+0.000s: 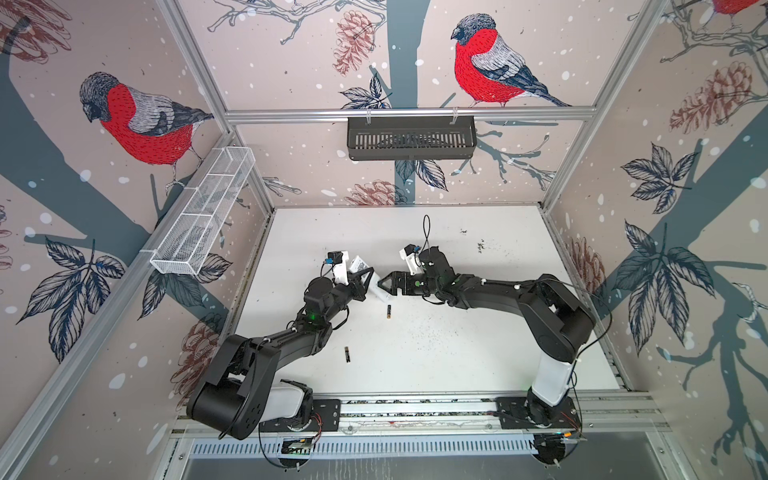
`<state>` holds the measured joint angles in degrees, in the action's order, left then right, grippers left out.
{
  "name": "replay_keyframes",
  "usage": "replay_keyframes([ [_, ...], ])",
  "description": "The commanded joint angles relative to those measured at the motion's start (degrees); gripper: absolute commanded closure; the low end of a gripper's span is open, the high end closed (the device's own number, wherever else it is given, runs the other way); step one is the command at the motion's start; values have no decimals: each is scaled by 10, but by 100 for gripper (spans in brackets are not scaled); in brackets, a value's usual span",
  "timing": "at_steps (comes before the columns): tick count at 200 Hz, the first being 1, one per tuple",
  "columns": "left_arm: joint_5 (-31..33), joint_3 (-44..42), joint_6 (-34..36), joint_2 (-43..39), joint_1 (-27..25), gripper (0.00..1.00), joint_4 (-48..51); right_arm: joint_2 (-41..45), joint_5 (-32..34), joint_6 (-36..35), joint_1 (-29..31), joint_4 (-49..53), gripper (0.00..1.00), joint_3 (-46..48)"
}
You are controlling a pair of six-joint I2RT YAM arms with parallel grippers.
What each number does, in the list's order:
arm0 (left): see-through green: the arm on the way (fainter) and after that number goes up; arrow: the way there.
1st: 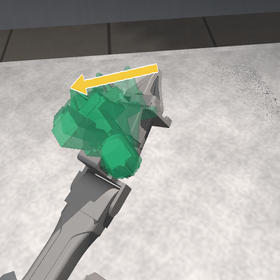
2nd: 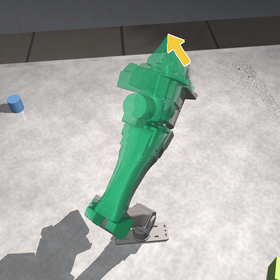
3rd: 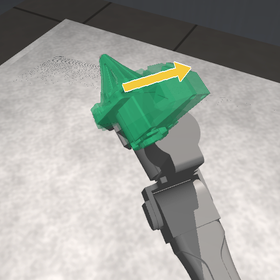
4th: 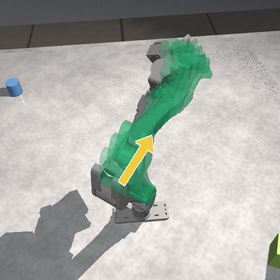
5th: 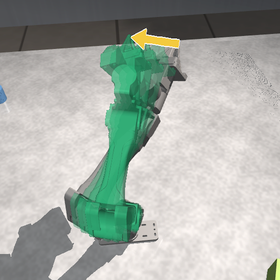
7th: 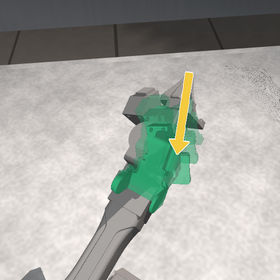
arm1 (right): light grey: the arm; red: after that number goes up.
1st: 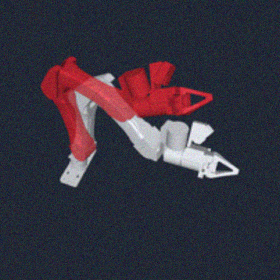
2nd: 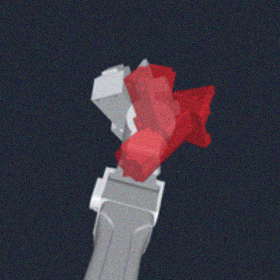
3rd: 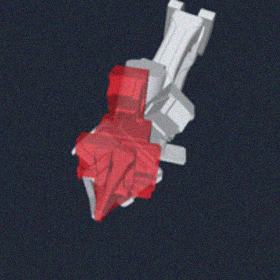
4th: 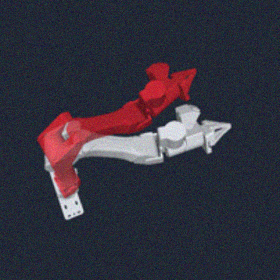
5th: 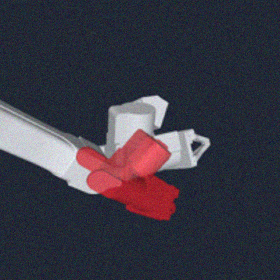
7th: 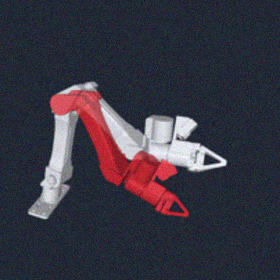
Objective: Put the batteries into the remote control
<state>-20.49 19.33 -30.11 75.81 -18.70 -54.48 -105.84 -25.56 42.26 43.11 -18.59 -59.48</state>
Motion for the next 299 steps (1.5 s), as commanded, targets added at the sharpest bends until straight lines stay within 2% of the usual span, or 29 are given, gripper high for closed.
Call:
replay_keyframes([
  [1, -8, -1, -6, -8, 2, 100, -30, -3, -10, 14, 0, -31, 1, -5],
  [47, -13, 1, -10, -14, 4, 100, -31, -17, -31, 36, -2, -64, 1, -8],
  [86, -17, 0, -17, -22, 5, 100, -40, -34, -22, 41, 2, -46, 1, -20],
  [132, -16, -10, -4, -48, 5, 100, -46, -73, 51, 78, 3, 74, 1, -71],
  [167, -1, -25, 12, -70, 3, 100, -52, -102, 105, 65, 20, 148, 1, -128],
  [214, 56, -14, 70, -105, -26, 100, 17, -113, 156, 37, 33, 206, 1, -173],
  [258, 125, -11, 105, -118, -39, 100, 63, -107, 159, 26, 30, 212, 1, -168],
  [299, 150, -11, 113, -120, -39, 100, 74, -96, 159, 19, 29, 210, 1, -161],
])
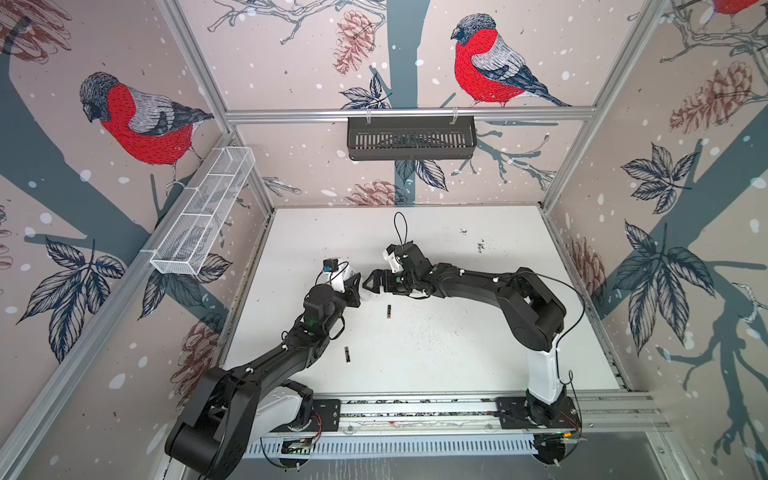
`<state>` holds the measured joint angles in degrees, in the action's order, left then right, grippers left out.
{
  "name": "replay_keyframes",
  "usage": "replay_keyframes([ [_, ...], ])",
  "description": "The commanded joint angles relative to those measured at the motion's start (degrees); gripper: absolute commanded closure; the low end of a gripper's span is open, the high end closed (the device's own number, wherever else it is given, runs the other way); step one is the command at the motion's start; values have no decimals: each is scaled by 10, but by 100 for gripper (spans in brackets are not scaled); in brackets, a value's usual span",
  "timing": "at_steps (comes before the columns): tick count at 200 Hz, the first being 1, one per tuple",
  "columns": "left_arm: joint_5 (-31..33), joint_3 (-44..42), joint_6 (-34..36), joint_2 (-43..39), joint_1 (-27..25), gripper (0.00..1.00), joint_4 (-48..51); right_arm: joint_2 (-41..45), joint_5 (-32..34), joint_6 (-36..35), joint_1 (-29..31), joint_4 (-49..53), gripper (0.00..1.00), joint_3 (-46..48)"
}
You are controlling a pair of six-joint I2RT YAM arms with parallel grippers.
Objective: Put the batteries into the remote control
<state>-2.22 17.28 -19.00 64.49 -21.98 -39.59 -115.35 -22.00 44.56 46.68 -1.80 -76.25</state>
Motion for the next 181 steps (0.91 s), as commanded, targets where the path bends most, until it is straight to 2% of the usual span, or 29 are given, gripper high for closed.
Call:
replay_keyframes([
  [1, -33, 10, 2, -7, -7, 100, -75, -1, 123, -4, -7, 42, 1, 7],
  [181, -31, 21, -9, -6, -5, 100, -52, 54, 133, -41, -7, 6, 1, 42],
])
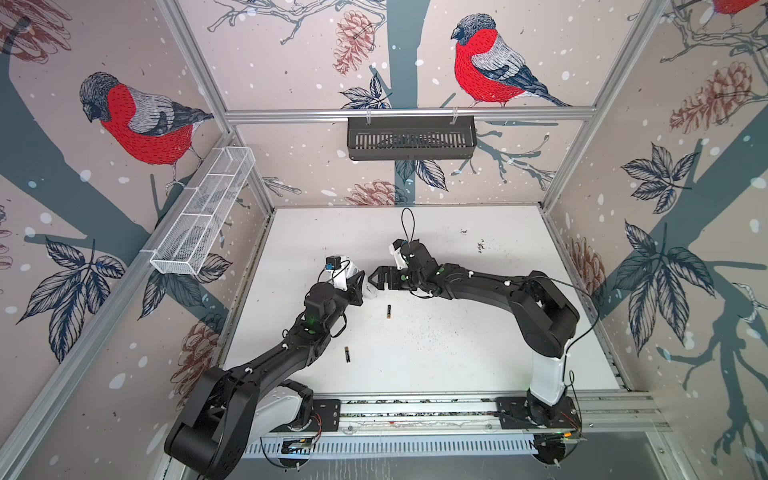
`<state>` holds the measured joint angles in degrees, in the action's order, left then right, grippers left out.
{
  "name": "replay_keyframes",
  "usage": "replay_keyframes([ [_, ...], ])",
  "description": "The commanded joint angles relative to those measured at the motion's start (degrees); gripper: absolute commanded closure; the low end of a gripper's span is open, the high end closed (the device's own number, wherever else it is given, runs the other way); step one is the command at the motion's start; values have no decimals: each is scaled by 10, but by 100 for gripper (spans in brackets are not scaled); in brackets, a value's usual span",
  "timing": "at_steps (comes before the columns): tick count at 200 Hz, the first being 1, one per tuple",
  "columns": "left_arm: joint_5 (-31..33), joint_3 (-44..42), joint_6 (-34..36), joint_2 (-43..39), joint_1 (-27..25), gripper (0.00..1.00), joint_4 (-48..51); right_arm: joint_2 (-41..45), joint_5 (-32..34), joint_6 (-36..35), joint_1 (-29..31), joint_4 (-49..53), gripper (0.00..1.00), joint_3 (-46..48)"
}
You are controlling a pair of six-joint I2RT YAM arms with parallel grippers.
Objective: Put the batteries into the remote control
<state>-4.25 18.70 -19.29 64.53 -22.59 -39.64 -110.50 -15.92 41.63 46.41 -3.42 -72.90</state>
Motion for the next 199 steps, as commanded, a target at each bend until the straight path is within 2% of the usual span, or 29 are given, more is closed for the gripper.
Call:
replay_keyframes([
  [1, -10, 8, -7, -6, 1, 100, -51, 7, 73, -12, -4, 22, 1, 9],
  [104, -26, 19, -13, 9, 3, 100, -44, 54, 63, -55, -1, -26, 1, 35],
  [199, -34, 21, -20, 25, 7, 100, -44, 48, 47, -65, 1, -32, 1, 29],
])
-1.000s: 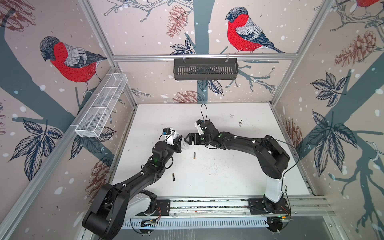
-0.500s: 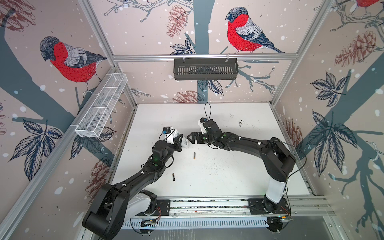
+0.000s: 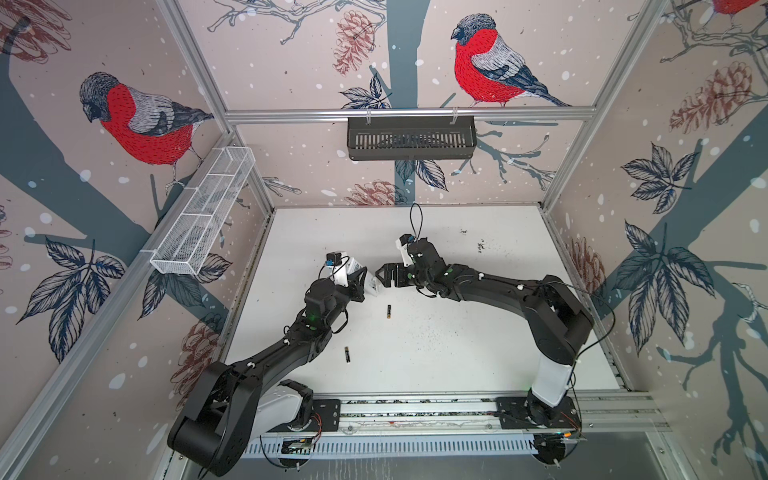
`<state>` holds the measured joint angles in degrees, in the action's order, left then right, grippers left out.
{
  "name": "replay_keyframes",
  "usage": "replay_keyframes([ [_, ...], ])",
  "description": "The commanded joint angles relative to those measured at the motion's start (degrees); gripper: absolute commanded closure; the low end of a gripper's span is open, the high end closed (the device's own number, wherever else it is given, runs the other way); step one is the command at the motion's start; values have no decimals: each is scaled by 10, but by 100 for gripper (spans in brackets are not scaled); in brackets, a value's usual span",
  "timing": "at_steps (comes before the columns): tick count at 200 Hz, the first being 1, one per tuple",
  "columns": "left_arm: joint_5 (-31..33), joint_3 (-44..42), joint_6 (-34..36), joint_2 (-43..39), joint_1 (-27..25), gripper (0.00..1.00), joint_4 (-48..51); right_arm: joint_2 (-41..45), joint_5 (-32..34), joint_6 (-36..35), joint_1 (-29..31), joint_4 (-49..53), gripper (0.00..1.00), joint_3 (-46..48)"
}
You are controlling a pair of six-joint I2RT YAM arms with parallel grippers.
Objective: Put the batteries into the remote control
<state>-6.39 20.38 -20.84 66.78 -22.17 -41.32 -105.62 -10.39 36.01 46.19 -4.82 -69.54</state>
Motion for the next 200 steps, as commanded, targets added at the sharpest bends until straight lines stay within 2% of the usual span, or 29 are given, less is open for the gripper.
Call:
replay_keyframes([
  [1, -13, 4, -4, 4, 3, 100, -28, -1, -9, -9, 3, -18, 1, -5],
  [93, -51, 9, -25, 46, 24, 100, -41, -1, -16, -27, 6, -20, 1, -17],
  [165, -111, 27, -47, 29, 37, 100, -24, 47, -138, -154, -9, -118, 1, 81],
  [200, -140, 42, -54, 34, 37, 100, -20, 66, -147, -193, -12, -114, 4, 94],
])
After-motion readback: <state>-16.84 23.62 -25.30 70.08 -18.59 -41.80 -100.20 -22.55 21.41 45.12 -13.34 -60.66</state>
